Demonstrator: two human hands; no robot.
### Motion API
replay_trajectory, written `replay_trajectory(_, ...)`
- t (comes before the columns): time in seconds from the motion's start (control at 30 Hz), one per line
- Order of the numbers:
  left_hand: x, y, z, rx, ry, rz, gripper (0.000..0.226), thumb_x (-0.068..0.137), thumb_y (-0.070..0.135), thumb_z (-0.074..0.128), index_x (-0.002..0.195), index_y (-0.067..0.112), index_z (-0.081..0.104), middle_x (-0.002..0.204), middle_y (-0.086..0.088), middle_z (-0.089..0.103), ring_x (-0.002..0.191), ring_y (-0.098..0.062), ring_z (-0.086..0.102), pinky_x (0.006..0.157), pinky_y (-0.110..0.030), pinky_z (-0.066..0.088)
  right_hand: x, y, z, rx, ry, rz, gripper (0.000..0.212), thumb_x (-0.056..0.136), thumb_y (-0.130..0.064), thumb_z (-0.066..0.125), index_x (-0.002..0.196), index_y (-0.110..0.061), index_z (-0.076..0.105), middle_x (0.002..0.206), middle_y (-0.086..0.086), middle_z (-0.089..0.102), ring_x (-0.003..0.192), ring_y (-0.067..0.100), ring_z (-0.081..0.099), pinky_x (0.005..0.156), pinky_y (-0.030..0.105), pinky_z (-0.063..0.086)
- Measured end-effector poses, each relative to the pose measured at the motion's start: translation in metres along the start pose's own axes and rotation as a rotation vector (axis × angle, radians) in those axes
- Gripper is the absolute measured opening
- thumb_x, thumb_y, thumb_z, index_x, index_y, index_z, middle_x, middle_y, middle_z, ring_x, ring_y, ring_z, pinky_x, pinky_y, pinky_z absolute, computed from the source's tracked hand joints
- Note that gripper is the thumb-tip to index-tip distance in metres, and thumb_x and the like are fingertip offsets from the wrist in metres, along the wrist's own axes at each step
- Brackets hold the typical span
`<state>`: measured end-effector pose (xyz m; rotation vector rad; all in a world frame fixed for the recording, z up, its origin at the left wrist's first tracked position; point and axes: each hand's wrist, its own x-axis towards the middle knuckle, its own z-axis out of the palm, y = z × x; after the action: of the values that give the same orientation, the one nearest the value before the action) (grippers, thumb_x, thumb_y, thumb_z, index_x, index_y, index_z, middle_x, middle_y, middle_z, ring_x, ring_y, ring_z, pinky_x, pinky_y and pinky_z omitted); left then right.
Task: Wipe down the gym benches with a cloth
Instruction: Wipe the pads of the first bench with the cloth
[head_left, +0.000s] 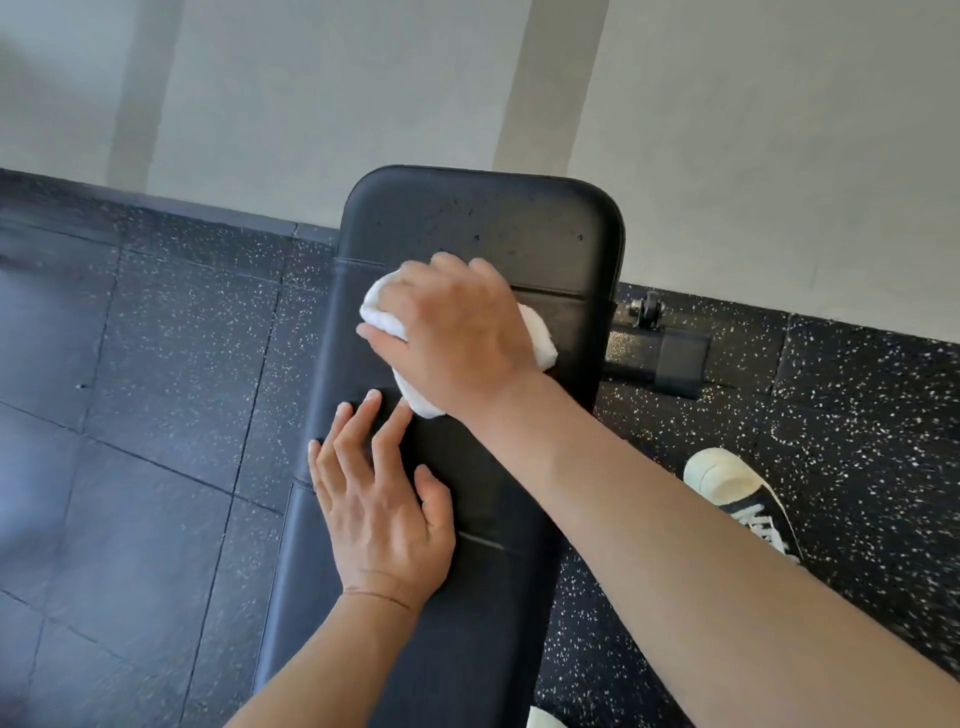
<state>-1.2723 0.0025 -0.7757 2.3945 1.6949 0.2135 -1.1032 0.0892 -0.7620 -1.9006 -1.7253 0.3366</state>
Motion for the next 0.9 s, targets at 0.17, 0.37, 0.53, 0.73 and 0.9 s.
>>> replay_trajectory(0.17, 0.000, 0.001, -0.002, 0.020, -0.011, -0.012, 0.059, 0.089, 0.028, 0.045, 0.148, 0.020, 0.047, 0.156, -0.009, 0.042, 0.151, -0.038, 0.032, 0.124, -0.064, 0.019, -0.002, 0.004, -0.004, -0.021, -0.127, -0.091, 0.031, 0.102, -0.042, 0.049, 0.095, -0.021, 0.072, 0.102, -0.005, 0.071, 0.091, 0.024, 0.057, 0.074, 0.037, 0.033)
replay_trajectory(0.37, 0.002, 0.001, -0.002, 0.023, -0.006, -0.022, 0.060, 0.087, 0.027, 0.047, 0.146, 0.020, 0.050, 0.156, -0.011, 0.044, 0.151, -0.040, 0.033, 0.123, -0.066, 0.019, -0.063, 0.071, -0.050, 0.047, 0.041, -0.249, 0.032, 0.095, -0.030, 0.073, 0.069, -0.015, 0.063, 0.068, 0.000, 0.056, 0.061, 0.026, 0.047, 0.055, 0.042, 0.040)
replay_trajectory(0.53, 0.002, -0.001, -0.002, 0.012, -0.004, -0.006, 0.061, 0.086, 0.028, 0.049, 0.146, 0.021, 0.051, 0.155, -0.011, 0.045, 0.150, -0.041, 0.035, 0.120, -0.069, 0.022, -0.045, 0.071, -0.048, 0.008, -0.048, -0.314, 0.032, 0.095, -0.030, 0.069, 0.067, -0.016, 0.062, 0.067, -0.001, 0.059, 0.060, 0.026, 0.047, 0.054, 0.043, 0.041)
replay_trajectory(0.73, 0.001, -0.002, 0.000, 0.011, 0.015, -0.010, 0.062, 0.086, 0.031, 0.052, 0.147, 0.020, 0.051, 0.152, -0.012, 0.046, 0.149, -0.040, 0.036, 0.121, -0.068, 0.021, 0.030, -0.002, 0.010, 0.065, -0.092, -0.309, 0.022, 0.087, -0.032, 0.076, 0.073, -0.016, 0.071, 0.074, 0.003, 0.068, 0.069, 0.031, 0.060, 0.060, 0.041, 0.045)
replay_trajectory(0.9, 0.002, -0.002, -0.001, 0.002, 0.020, -0.008, 0.061, 0.086, 0.030, 0.054, 0.147, 0.019, 0.054, 0.152, -0.012, 0.047, 0.150, -0.040, 0.036, 0.122, -0.068, 0.021, 0.062, -0.038, 0.040, -0.005, -0.158, -0.367, 0.025, 0.093, -0.039, 0.068, 0.079, -0.018, 0.070, 0.081, 0.003, 0.069, 0.080, 0.030, 0.063, 0.066, 0.038, 0.035)
